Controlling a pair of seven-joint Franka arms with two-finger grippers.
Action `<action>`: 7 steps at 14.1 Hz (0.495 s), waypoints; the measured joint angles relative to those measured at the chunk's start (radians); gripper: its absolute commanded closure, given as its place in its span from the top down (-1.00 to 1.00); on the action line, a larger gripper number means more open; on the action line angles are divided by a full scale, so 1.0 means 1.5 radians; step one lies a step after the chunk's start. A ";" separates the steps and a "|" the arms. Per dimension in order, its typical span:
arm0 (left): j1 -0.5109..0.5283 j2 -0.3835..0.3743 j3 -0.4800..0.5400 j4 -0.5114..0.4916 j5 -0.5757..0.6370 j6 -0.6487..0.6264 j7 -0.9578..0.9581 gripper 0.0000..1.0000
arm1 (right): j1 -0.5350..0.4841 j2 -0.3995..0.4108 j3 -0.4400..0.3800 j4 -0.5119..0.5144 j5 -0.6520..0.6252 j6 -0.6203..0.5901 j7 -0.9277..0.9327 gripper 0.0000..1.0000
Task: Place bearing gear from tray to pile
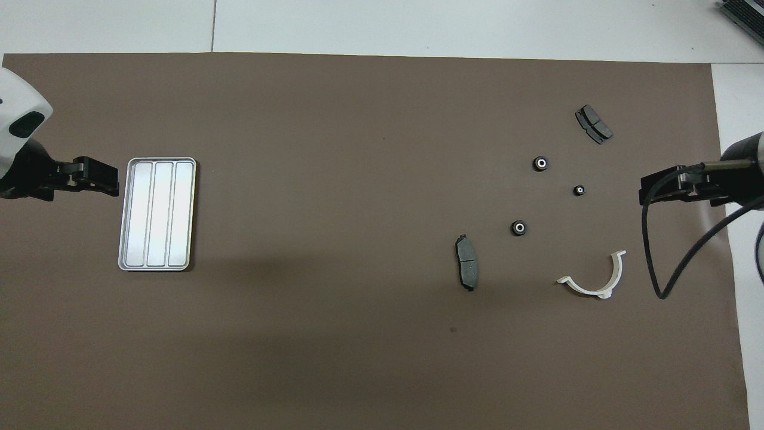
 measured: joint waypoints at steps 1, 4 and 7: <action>0.000 0.000 0.000 0.000 0.000 0.000 0.000 1.00 | 0.000 0.002 0.000 0.001 0.005 -0.003 0.000 1.00; 0.000 0.000 0.000 0.000 0.000 0.000 0.000 1.00 | 0.000 0.006 0.001 0.000 0.007 -0.006 0.000 1.00; 0.000 0.000 0.000 0.000 0.000 0.000 0.000 1.00 | 0.000 0.007 0.002 0.000 0.007 -0.005 0.000 1.00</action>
